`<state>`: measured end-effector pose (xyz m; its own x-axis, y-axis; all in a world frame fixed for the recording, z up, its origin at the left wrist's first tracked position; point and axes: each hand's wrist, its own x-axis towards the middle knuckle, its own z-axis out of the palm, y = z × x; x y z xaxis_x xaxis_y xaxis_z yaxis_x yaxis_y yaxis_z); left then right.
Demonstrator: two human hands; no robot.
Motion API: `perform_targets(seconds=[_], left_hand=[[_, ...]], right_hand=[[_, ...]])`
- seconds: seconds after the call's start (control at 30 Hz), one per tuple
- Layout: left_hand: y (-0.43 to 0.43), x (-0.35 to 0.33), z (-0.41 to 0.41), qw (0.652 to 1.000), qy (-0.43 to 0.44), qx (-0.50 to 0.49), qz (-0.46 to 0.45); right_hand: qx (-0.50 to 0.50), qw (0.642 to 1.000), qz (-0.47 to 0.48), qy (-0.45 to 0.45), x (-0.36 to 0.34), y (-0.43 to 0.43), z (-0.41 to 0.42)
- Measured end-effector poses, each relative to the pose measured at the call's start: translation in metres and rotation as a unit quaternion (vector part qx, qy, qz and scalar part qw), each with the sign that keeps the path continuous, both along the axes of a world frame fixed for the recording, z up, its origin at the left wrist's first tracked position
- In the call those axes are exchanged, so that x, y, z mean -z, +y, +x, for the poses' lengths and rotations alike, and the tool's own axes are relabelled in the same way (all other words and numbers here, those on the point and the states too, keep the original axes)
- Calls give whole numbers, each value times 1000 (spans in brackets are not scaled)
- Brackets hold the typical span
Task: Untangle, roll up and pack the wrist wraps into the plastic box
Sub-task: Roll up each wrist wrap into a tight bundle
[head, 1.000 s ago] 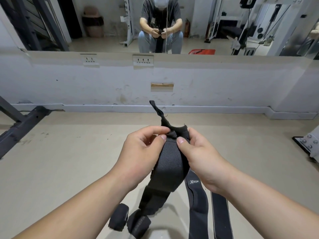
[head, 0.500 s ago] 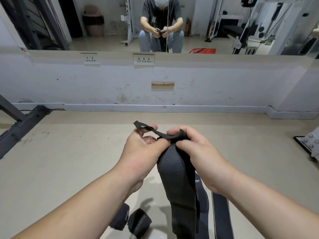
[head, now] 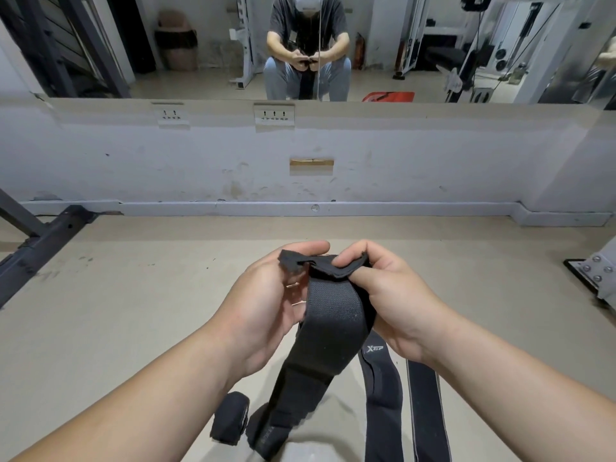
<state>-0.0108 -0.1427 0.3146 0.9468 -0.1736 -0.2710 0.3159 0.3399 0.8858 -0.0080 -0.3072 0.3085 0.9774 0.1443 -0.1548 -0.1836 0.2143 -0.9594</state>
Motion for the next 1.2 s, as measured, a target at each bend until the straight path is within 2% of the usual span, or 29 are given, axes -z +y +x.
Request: perform_targets(seconds=[0.1,0.23,0.3,0.4,0.57,0.73,0.8,0.87,1.03,1.13,1.2], left_hand=[[4,-1,0,999,-26,25,10],[-1,5,-4,988,-110,10,110],[-4,9,-5,982,-126,-16,141],[-8,9,-6,981,-121,-45,142],[-9,9,-5,982,-110,-50,148],[4,3,2,995,-21,30,90],[7,3,1,992,-11,94,83],[8,5,0,988,-21,108,104],[5,7,0,982,-69,48,172],[1,7,-1,981,-79,36,175],[-1,7,-1,981,-80,26,173]], right_hand=[[11,1000,8,13,0,-4,3],[8,1000,13,15,-4,-2,0],[-17,999,45,10,-7,1,-2],[-39,996,78,18,-10,0,-3],[-3,1000,-7,18,-9,1,-2],[-9,997,-70,10,-10,-5,-1],[-18,995,-103,-5,-8,-4,-1],[-23,992,-126,-16,-8,-3,-1],[-14,997,-55,56,-7,-5,1],[-71,994,-12,78,-11,-11,1],[-85,994,-45,57,-12,-15,3]])
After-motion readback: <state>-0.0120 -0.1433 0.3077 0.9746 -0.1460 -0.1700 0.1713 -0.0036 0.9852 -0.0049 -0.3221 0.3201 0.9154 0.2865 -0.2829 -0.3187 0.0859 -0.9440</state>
